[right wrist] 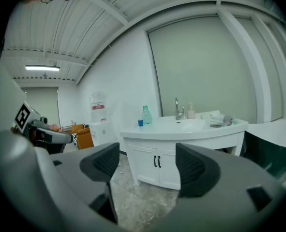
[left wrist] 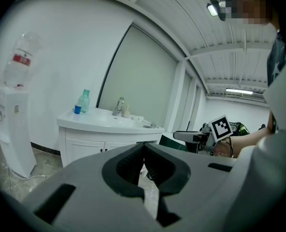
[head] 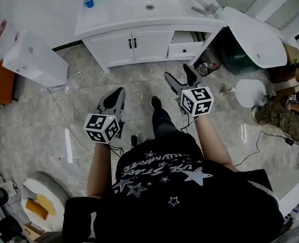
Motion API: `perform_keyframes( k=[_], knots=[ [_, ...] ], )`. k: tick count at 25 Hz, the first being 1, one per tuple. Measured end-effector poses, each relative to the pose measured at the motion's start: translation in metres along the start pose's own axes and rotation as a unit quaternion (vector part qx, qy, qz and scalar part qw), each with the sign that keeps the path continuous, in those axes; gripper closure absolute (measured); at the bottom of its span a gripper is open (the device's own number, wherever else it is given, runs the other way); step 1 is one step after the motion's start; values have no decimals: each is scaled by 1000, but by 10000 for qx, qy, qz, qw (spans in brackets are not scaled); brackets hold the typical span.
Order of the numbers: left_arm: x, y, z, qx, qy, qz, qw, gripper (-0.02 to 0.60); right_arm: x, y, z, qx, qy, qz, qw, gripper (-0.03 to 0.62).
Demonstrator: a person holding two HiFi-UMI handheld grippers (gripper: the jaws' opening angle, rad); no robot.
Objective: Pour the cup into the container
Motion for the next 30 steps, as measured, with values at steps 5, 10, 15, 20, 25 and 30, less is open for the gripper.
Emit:
perform_keyframes(
  k=[5, 10, 15, 20, 25, 30],
  knots=[
    [25, -36, -29, 176, 10, -29, 9998, 571, 22, -51, 31, 118, -23, -25, 9999, 232],
    [49, -79, -53, 372, 55, -90, 9993, 571, 45, -99, 64, 253, -92, -37, 9996, 230],
    [78, -125, -69, 492, -21, -100, 9987, 571, 70, -145, 105, 385, -101, -21, 9992, 232],
    [104, -165, -91, 743, -31, -35, 9972, 571, 93, -196, 138, 622, -29, -9, 9981, 230],
    [119, -191, -111, 1112, -58, 156, 9937, 571, 112, -256, 161, 1015, 141, -87, 9947, 209],
    [126, -195, -135, 1592, 124, 269, 9868, 571, 130, -305, 161, 1436, 288, -154, 9891, 207]
  ],
)
Point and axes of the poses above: the fingertips, and each gripper's own axes: y backward along the fingers, z to its right, x out of its top, the point moved 9 cm from there along y, backward along the fingers, and after that the axes turned 4 degrees about -z, right-handed, at the moved point
